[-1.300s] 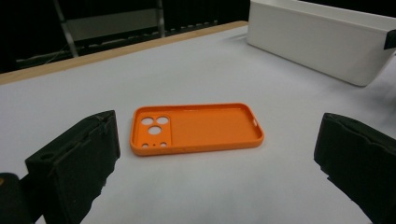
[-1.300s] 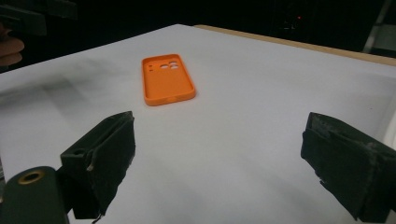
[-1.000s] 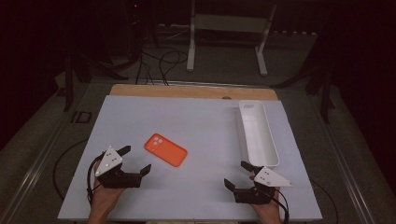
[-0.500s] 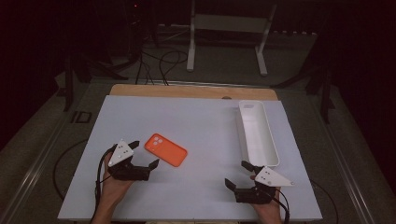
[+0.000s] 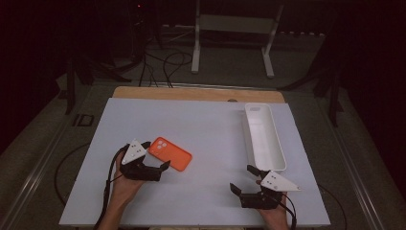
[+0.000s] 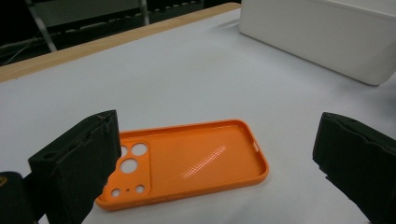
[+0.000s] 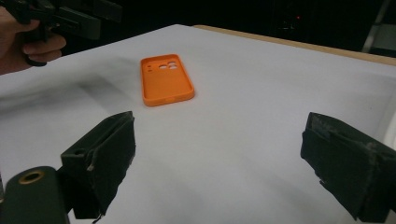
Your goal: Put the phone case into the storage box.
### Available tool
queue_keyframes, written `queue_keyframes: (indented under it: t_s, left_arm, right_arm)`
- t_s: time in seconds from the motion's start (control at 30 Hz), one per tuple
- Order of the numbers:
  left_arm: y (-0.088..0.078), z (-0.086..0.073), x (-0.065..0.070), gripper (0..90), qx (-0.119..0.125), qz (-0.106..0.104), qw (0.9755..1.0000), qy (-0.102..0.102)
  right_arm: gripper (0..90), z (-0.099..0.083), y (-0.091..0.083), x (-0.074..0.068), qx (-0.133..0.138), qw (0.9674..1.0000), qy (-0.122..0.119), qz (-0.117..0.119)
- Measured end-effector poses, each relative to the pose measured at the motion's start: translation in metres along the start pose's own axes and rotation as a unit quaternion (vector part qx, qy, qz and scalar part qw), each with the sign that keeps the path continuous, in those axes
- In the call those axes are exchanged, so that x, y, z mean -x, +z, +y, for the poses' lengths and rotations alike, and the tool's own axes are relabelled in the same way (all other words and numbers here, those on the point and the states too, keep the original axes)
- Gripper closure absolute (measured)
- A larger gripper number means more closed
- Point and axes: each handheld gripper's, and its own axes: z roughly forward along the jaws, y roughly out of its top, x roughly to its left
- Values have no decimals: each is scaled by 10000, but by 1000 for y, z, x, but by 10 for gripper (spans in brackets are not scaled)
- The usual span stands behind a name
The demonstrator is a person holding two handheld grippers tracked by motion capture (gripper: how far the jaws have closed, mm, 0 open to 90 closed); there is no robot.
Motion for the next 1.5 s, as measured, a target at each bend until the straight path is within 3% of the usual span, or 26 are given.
queue_keyframes:
  t_s: [0.73,1.33,1.5]
  left_arm:
    - [24,3,2,27,-198,-130,9997,-56]
    - [45,2,6,122,-493,-330,9982,-121]
    - [50,1,8,176,-580,-202,9980,-112]
  right_arm:
    - [100,0,1,-2,-22,10000,-30,44]
    - [100,0,2,-2,-28,10000,-40,62]
    - [101,0,2,-2,-26,10000,-45,60]
